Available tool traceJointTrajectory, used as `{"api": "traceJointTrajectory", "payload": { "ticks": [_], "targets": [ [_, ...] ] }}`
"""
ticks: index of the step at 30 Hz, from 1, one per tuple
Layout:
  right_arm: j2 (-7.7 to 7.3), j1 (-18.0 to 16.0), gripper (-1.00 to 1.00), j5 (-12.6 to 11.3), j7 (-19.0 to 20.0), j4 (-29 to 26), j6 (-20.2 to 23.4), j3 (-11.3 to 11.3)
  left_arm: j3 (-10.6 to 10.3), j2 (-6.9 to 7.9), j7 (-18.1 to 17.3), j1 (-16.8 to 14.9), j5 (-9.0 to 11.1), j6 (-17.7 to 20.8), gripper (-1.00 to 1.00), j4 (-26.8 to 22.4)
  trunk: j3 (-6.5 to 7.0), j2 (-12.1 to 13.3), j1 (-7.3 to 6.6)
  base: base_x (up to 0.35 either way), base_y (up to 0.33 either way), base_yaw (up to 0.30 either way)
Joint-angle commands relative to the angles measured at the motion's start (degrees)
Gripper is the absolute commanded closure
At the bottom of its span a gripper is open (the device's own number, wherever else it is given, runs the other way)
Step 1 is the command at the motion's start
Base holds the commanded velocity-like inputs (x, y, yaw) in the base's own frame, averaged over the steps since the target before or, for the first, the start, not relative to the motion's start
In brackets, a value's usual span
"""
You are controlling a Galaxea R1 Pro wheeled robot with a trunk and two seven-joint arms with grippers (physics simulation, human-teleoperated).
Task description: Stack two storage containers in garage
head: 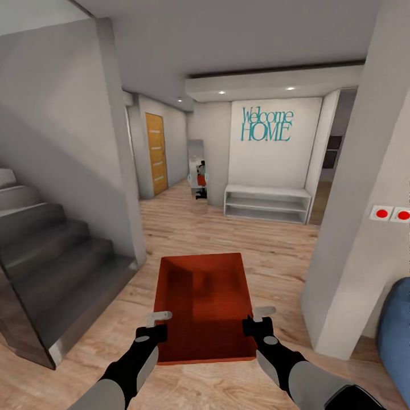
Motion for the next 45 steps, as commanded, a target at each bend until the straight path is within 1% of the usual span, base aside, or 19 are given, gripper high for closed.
{"api": "traceJointTrajectory", "payload": {
  "ticks": [1,9,45],
  "targets": [
    [0.02,-0.06,1.00,-2.57,0.01,0.01,0.01,-2.53,1.17,1.56,3.56,-0.02,-0.84,-0.36,1.00,-0.33,-0.08,-0.05,0.04,0.323,0.000,-0.182],
    [0.02,-0.06,1.00,-2.57,0.01,0.01,0.00,-2.53,1.17,1.56,3.56,-0.02,-0.84,-0.37,1.00,-0.31,-0.08,-0.05,0.04,0.323,0.000,-0.111],
    [0.02,-0.06,1.00,-2.57,0.01,0.01,0.01,-2.53,1.16,1.56,3.56,0.00,-0.84,-0.36,1.00,-0.31,-0.08,-0.05,0.04,0.323,0.000,-0.001]
  ]
}}
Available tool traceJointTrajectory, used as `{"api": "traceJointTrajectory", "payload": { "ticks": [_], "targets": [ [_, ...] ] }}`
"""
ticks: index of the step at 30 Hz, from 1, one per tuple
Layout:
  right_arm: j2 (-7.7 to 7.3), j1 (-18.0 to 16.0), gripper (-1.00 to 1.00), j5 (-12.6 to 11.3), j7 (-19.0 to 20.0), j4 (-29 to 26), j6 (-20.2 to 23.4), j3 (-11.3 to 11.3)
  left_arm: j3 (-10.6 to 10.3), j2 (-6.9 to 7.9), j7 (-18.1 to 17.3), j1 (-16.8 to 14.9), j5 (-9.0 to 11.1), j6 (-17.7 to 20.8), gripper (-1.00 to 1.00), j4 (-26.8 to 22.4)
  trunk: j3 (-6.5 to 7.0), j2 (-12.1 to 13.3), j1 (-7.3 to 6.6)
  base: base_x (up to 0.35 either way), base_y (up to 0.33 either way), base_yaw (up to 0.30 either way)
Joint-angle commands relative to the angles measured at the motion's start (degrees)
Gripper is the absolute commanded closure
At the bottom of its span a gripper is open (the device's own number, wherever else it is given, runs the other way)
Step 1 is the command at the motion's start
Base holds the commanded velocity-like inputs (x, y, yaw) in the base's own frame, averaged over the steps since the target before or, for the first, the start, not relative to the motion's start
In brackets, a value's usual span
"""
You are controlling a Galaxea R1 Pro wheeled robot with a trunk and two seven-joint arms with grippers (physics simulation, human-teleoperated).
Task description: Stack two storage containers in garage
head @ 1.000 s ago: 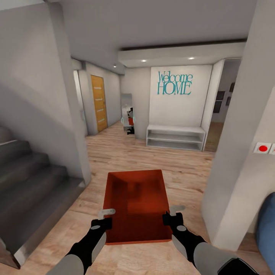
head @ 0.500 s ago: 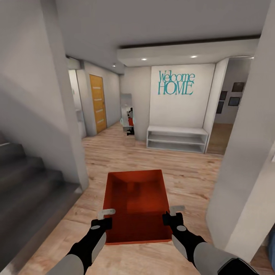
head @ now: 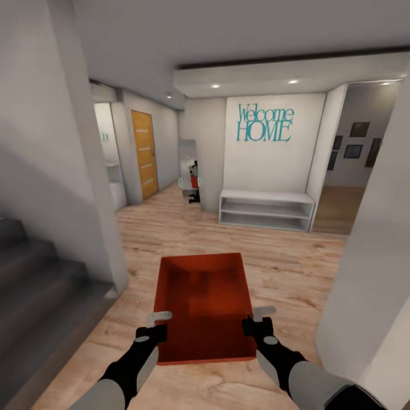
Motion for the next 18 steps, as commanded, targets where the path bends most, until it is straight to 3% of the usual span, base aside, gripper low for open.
{"api": "traceJointTrajectory", "payload": {
  "ticks": [1,18],
  "targets": [
    [0.01,-0.05,1.00,-2.60,0.00,0.01,0.01,-2.54,1.11,1.55,3.57,-0.03,-0.85,-0.31,1.00,-0.32,-0.08,-0.05,0.04,0.323,0.000,0.000],
    [0.01,-0.05,1.00,-2.66,0.00,0.02,-0.03,-2.54,1.12,1.60,3.57,-0.04,-0.85,-0.32,1.00,-0.30,-0.08,-0.05,0.04,0.323,0.000,0.000]
  ]
}}
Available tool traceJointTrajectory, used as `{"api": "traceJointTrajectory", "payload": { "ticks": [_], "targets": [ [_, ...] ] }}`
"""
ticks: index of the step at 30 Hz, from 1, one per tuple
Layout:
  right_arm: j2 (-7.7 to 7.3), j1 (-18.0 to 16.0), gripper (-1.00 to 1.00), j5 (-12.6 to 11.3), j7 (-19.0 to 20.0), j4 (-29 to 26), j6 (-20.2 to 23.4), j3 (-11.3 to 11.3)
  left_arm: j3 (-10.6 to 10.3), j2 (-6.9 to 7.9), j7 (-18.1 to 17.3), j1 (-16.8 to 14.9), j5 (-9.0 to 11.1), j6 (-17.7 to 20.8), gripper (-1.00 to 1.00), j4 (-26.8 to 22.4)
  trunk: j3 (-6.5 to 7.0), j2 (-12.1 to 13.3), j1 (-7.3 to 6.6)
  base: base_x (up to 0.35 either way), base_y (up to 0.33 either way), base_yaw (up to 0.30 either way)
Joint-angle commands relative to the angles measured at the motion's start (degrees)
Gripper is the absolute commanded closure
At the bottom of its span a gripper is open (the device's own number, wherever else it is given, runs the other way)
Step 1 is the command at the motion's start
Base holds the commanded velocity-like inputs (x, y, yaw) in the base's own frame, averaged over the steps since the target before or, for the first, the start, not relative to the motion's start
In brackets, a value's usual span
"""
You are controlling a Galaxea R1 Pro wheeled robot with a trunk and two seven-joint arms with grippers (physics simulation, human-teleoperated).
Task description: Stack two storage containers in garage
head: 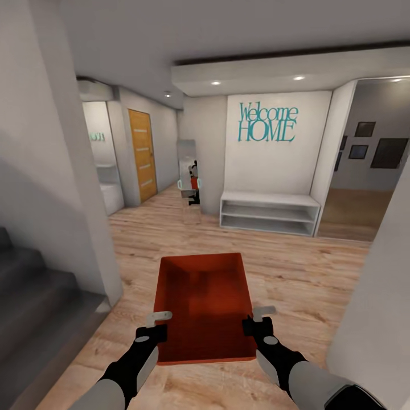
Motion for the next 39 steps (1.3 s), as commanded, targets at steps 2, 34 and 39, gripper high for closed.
{"api": "traceJointTrajectory", "payload": {
  "ticks": [2,34,39],
  "targets": [
    [0.01,-0.05,1.00,-2.66,0.00,-0.01,-0.02,-2.53,1.12,1.58,3.57,-0.03,-0.85,-0.29,1.00,-0.34,-0.07,-0.05,0.04,0.323,0.000,0.000],
    [0.01,-0.05,1.00,-2.67,0.09,0.01,0.03,-2.53,1.14,1.64,3.49,-0.02,-0.85,-0.29,1.00,-0.34,-0.07,-0.05,0.04,0.323,0.000,0.000],
    [0.01,-0.05,1.00,-2.67,0.09,0.02,-0.03,-2.53,1.14,1.64,3.48,-0.02,-0.85,-0.29,1.00,-0.33,-0.07,-0.05,0.04,0.323,0.000,0.000]
  ]
}}
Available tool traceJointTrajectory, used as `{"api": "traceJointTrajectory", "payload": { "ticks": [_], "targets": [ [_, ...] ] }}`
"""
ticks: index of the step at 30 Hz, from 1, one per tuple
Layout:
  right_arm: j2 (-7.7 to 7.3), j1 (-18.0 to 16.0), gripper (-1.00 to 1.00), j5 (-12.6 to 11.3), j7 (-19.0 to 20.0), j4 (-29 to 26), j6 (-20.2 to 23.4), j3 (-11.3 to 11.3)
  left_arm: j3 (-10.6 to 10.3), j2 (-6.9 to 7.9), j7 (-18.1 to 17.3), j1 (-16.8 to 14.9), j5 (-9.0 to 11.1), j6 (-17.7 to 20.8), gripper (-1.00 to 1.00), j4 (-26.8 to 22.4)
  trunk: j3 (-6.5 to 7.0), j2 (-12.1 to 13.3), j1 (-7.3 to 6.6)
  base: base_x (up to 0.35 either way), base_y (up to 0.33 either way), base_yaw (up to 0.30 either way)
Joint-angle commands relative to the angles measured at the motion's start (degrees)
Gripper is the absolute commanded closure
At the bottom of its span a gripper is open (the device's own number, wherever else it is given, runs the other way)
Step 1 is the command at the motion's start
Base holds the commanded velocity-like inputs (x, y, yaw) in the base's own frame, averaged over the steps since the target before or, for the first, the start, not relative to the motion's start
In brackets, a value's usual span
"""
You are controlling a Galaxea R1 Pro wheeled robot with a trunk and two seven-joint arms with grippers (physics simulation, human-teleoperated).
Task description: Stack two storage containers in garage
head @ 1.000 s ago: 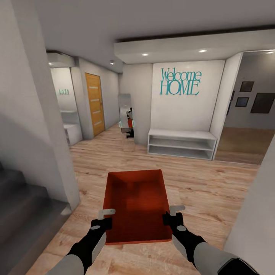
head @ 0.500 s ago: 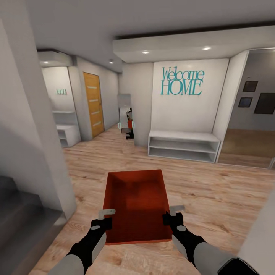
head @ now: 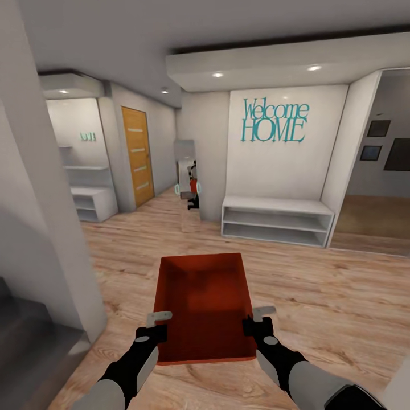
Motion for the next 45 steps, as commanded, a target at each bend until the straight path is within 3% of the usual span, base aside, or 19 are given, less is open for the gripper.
{"api": "traceJointTrajectory", "payload": {
  "ticks": [1,45],
  "targets": [
    [0.02,-0.05,1.00,-2.77,0.02,-0.02,0.05,-2.42,1.16,1.65,3.45,-0.03,-0.86,-0.23,1.00,-0.30,-0.07,-0.05,0.04,0.323,0.000,0.000],
    [0.02,-0.05,1.00,-2.77,0.02,0.00,0.04,-2.42,1.16,1.65,3.45,-0.03,-0.77,-0.23,1.00,-0.38,-0.07,-0.05,0.04,0.323,0.000,0.000]
  ]
}}
